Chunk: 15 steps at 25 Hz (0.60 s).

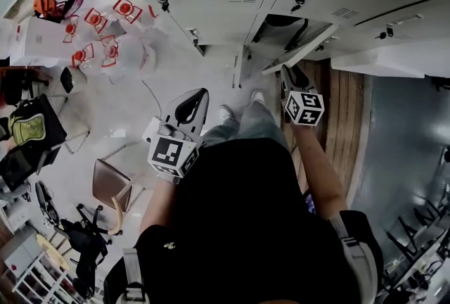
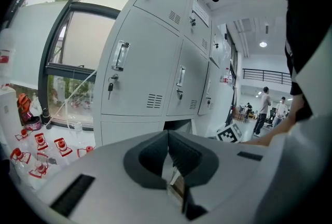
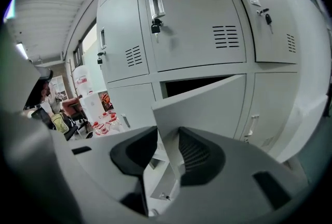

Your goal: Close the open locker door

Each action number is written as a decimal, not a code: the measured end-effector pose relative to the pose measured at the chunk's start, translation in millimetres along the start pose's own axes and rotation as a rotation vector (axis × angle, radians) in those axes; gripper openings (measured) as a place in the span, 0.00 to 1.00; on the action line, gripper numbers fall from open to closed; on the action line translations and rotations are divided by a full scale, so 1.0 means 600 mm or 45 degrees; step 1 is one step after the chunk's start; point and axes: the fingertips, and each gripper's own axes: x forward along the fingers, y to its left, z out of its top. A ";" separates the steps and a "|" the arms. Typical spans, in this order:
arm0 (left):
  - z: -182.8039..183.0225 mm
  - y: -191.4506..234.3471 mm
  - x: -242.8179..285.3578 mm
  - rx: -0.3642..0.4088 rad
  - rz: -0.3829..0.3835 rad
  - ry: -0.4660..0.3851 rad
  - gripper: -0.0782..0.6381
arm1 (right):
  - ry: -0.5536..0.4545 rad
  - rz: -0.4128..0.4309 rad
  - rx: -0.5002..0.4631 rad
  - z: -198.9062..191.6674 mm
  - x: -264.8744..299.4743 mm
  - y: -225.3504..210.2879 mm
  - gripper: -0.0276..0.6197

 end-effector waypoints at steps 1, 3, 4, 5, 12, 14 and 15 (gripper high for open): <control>0.000 0.004 -0.002 -0.006 0.016 -0.001 0.14 | 0.002 0.010 -0.002 0.004 0.010 0.005 0.27; -0.001 0.013 -0.006 -0.009 0.043 0.000 0.14 | -0.002 0.027 0.005 0.012 0.028 0.016 0.26; -0.002 0.017 -0.008 -0.010 0.056 0.000 0.14 | -0.005 0.032 0.012 0.016 0.037 0.021 0.26; -0.001 0.021 -0.010 -0.013 0.070 -0.002 0.14 | -0.009 0.037 0.018 0.020 0.045 0.025 0.25; -0.001 0.046 -0.016 -0.018 0.160 -0.005 0.14 | -0.037 0.066 -0.003 0.050 0.105 0.038 0.25; -0.002 0.052 -0.017 -0.026 0.183 0.000 0.14 | -0.043 0.078 -0.008 0.060 0.121 0.040 0.24; -0.001 0.055 -0.017 -0.024 0.195 0.001 0.14 | -0.045 0.081 -0.009 0.065 0.128 0.041 0.24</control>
